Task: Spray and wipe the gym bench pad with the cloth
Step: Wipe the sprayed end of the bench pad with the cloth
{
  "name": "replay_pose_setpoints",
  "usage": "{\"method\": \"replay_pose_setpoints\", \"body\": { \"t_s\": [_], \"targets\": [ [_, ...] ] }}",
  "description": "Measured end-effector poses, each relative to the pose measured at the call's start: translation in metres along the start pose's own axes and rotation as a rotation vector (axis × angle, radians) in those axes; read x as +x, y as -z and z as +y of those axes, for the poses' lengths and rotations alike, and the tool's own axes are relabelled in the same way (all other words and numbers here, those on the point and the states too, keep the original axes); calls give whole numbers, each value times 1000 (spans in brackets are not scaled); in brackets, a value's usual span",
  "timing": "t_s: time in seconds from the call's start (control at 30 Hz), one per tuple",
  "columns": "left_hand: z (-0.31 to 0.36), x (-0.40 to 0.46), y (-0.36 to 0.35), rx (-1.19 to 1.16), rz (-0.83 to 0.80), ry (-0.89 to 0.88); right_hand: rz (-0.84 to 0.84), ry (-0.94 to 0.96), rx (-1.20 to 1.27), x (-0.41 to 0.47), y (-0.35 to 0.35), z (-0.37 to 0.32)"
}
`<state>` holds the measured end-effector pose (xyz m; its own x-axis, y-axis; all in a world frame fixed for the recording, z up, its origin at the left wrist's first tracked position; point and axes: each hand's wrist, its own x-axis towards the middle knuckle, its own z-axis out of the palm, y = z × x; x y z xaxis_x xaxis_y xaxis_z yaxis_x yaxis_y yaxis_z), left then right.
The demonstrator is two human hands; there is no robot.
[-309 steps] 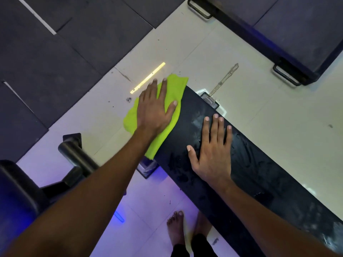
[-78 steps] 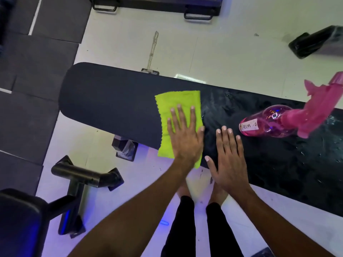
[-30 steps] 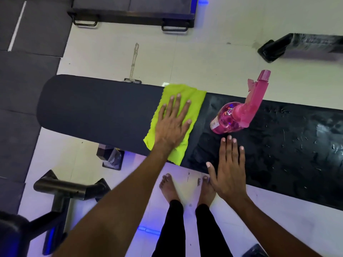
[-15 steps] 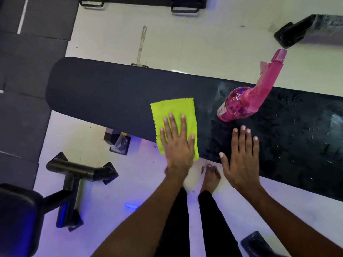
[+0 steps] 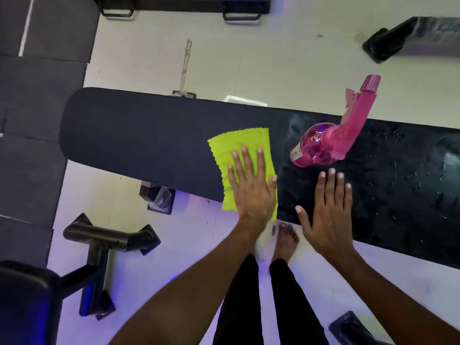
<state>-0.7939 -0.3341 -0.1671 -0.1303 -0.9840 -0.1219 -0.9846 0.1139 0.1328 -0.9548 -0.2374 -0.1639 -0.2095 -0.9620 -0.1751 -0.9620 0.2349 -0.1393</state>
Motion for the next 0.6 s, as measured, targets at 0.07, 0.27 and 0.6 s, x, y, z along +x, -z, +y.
{"method": "replay_pose_setpoints", "body": {
  "t_s": [0.07,0.27,0.6],
  "targets": [
    [-2,36,6,10,-52,-250,6,9,-9,1,-2,1],
    [-40,96,14,28,3,-285,14,2,-44,4,-2,6],
    [-17,126,19,74,-94,-547,-49,-63,-79,19,12,6]
  ]
}}
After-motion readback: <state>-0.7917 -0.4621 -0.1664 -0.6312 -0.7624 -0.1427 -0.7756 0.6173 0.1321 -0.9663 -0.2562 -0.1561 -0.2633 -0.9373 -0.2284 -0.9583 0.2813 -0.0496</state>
